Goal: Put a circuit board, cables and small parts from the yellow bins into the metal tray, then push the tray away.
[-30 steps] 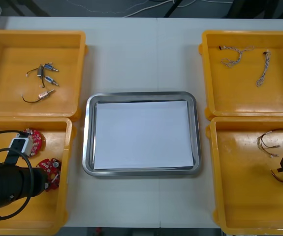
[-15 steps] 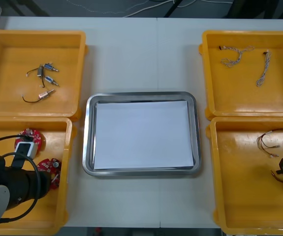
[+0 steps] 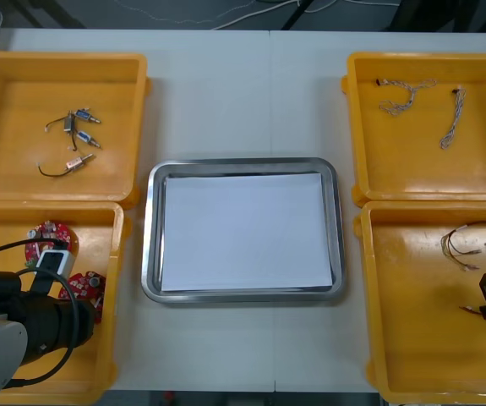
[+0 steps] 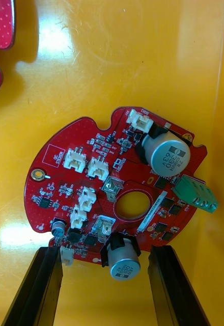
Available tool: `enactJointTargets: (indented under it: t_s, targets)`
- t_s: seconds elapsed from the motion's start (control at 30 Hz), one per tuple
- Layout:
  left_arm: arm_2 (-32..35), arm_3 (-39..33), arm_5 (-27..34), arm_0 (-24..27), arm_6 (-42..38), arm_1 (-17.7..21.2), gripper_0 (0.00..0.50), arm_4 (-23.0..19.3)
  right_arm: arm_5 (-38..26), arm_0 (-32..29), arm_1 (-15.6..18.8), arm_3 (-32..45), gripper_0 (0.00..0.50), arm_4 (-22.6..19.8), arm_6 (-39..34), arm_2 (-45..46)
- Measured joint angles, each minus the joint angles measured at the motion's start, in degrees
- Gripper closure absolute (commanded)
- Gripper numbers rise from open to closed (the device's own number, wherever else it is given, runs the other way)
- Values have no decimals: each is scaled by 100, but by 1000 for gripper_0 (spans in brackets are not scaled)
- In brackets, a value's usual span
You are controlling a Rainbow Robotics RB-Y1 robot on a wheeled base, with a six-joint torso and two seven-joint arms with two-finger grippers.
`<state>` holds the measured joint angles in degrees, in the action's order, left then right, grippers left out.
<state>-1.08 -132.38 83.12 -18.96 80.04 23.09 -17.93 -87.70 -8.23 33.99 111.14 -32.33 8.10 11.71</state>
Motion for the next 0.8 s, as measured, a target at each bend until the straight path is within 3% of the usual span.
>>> enactJointTargets:
  t_s: [0.43, 0.8]
  targets:
    - [-1, 3, 29, 0, 0, 0, 5, 1, -1429, 329, 6, 673, 500, -216, 0, 71]
    - [528, -439, 1256, 3, 1, -1, 5, -135, -1910, 337, -9, 1342, 500, -644, 0, 80]
